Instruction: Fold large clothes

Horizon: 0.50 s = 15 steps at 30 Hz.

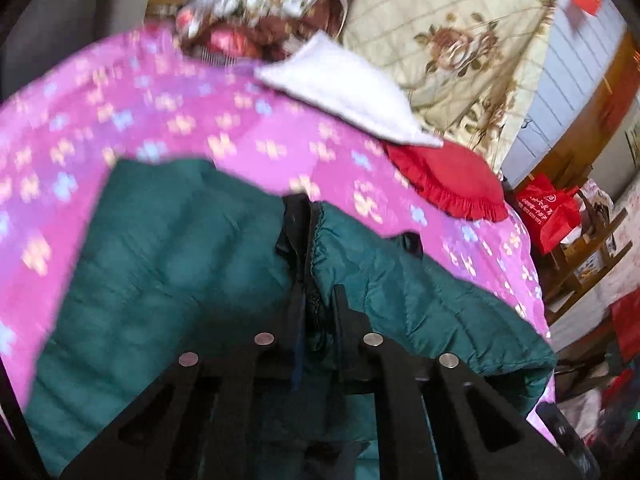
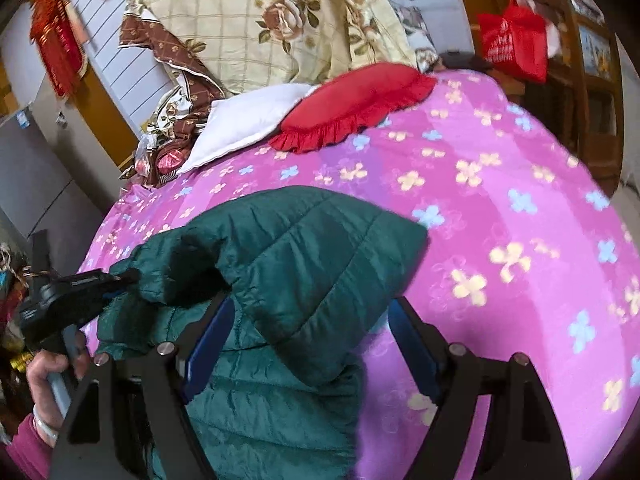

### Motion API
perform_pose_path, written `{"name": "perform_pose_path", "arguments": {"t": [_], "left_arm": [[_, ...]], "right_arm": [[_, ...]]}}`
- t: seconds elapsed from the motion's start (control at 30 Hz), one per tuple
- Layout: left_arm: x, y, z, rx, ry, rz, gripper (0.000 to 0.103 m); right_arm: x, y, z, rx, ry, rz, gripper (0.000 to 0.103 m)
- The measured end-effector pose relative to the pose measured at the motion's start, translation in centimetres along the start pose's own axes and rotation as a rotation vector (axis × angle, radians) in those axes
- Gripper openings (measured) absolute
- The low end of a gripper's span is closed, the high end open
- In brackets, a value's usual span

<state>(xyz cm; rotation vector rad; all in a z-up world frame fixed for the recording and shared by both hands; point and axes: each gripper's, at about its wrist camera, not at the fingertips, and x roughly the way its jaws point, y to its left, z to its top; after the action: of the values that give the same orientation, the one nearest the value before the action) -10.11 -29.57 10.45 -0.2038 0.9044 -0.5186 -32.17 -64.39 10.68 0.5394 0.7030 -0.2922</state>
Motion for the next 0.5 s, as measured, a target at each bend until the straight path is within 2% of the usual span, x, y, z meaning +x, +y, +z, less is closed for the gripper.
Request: {"name": "perform_pose_path", "arguments": {"t": [0.07,0.23,0.33,0.43,0.5], "left_arm": [[-1.7,0.8,0.5,0.035,-0.052,0.026,0.000],[-4.1,5.4,1.0,0.052,-0.131,0.114,0.000],[-3.4,8.1,0.2,0.027,-0.100,0.174,0.000],[-2.4,10.3,-0.8,-0.014,-0.059,0.182,0.000],[-2.5,10.9,-1.1,-0.017,-0.058,0.180,0.000]], "right_arm": [[1.2,0.5,-0.1,0.014,-0.009,0.014,0.074],[4.8,3.2,0.0,-0.011,0.000,0.041,0.073],[7.8,5.9,-0.1,-0.071,0.034,0.061,0.073],[10.6,7.6,-0.4,-0.106,0.113,0.069,0.074],[10.4,8.4,0.0,-0.157,0.137,0.070,0.074]]}}
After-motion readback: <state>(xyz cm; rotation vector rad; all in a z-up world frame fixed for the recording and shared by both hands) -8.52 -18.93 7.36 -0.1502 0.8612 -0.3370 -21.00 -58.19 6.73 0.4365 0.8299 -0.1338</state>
